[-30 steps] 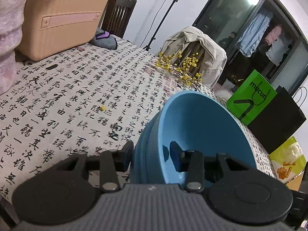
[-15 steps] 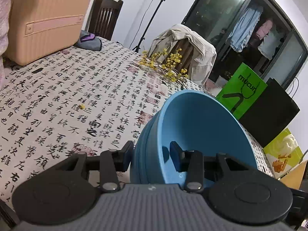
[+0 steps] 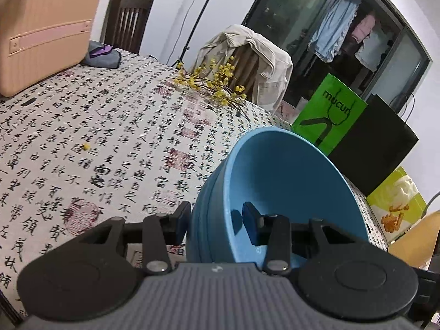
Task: Organize plates and bowls
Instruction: 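Lift the blue bowl stack with both grippers and carry it toward the cream plates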
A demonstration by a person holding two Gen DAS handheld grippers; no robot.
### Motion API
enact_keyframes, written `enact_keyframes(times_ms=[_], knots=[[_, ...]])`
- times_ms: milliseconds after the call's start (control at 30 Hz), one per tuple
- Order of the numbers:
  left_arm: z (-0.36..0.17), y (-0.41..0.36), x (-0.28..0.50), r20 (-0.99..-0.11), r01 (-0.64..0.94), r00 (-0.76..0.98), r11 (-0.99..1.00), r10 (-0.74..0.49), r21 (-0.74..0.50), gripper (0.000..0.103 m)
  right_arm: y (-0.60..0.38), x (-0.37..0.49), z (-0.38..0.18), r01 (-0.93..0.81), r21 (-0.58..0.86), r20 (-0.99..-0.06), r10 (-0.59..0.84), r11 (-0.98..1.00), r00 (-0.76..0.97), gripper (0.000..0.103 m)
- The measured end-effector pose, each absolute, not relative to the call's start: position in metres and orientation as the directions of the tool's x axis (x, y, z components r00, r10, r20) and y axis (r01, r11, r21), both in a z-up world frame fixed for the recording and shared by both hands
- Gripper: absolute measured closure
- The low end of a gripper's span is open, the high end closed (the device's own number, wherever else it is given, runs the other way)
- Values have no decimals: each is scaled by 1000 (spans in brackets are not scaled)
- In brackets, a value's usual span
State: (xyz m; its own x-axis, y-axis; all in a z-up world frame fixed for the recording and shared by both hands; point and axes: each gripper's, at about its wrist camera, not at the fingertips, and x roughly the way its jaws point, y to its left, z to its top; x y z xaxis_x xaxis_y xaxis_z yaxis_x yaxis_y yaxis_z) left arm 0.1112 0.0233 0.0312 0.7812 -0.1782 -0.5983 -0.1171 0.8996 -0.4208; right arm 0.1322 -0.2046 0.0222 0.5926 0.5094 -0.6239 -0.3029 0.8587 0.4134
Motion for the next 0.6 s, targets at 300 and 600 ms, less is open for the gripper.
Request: enact_keyframes(times_ms=[300,600], knots=[[29,0,117,-605,-76,768,907,-211,-413,61,-230,129,20,-268,414,-623,485,870,614,57],[26,-23,119,-615,-33,750,914,-244,-404,61,-252,124,18,-226,412,-623,454,883,637,57]])
